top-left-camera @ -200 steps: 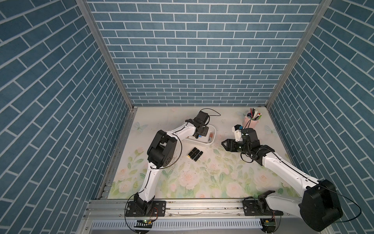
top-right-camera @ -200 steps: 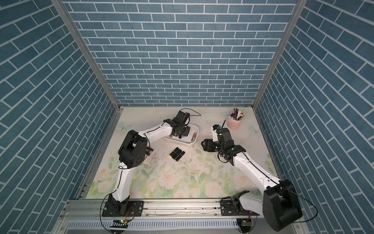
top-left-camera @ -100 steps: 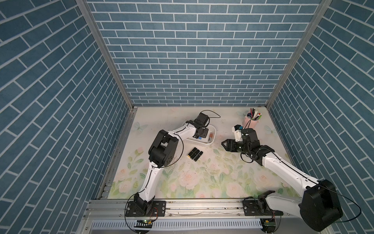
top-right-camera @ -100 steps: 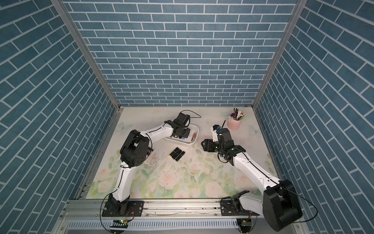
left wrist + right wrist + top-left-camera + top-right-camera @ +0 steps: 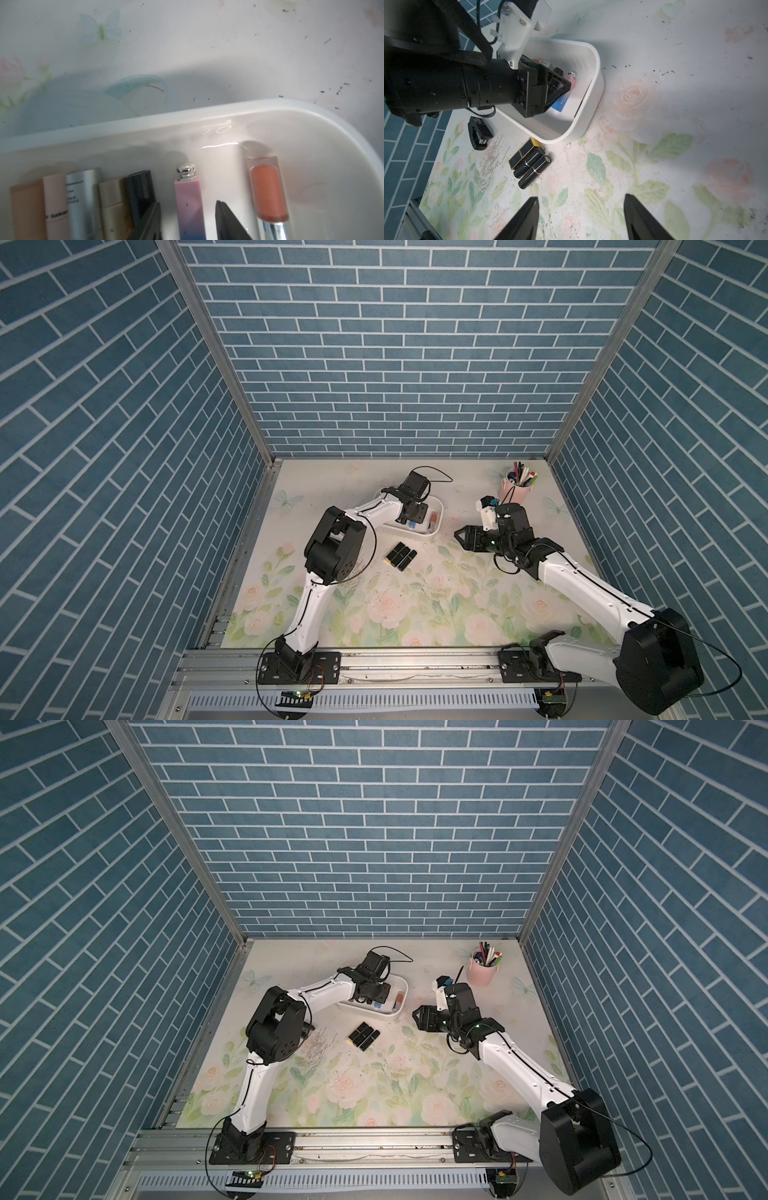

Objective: Put the lipstick into the storage box
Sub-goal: Place the lipstick in the storage box.

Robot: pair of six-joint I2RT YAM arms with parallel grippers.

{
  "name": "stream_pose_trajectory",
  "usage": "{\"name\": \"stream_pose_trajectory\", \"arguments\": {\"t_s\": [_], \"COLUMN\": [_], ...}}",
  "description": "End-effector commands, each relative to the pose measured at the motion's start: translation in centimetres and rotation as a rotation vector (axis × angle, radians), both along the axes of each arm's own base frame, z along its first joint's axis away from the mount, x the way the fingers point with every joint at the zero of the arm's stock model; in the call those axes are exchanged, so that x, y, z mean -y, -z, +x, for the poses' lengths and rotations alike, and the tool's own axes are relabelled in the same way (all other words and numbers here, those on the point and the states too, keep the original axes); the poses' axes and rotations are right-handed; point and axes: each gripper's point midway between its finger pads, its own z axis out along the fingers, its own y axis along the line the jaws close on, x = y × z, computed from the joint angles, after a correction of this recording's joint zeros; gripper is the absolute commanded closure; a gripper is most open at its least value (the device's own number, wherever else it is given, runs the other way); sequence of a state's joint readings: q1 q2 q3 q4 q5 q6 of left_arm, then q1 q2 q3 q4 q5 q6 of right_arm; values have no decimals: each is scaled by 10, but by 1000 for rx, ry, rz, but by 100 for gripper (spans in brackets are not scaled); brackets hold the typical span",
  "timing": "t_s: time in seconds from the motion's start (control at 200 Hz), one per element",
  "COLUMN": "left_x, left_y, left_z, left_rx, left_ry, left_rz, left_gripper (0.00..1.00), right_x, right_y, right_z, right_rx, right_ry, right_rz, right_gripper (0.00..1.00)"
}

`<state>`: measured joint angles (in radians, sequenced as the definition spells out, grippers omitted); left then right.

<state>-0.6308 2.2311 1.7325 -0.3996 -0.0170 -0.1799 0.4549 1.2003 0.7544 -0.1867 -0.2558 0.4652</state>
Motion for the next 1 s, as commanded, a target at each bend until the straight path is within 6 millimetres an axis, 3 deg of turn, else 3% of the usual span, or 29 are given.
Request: {"name": "stream_pose_trajectory", "arguments": {"t_s": [0.0,0.2,0.33,0.525,0.66,0.995], "left_x": [4,-1,-13,-35,-33,-32], "left_y": [-53,-107,-114,-93,-81,-45], "left_z": [-1,-26,-62,-127,-159,-180], "left_rx": [76,126,98,8,-34,-101], "left_ry": [13,54,89,115,139,154], "left_rz": [-62,-141,-152,-164,-191,-157], "left_gripper": [50,44,42,43,48,59], "right_x": [-6,-15,-25,-34,-34,-30], "right_y": [-15,-15,-12,-7,-4,-1], "right_z": [3,1,-2,-6,-5,-12], "right_rx": [33,14,-12,-20,-27,-32], "right_ry": [-18,-39,-66,-78,-60,-48], "right_rz": [35,69,72,53,47,43], "right_gripper": [32,32,32,31,31,31]}}
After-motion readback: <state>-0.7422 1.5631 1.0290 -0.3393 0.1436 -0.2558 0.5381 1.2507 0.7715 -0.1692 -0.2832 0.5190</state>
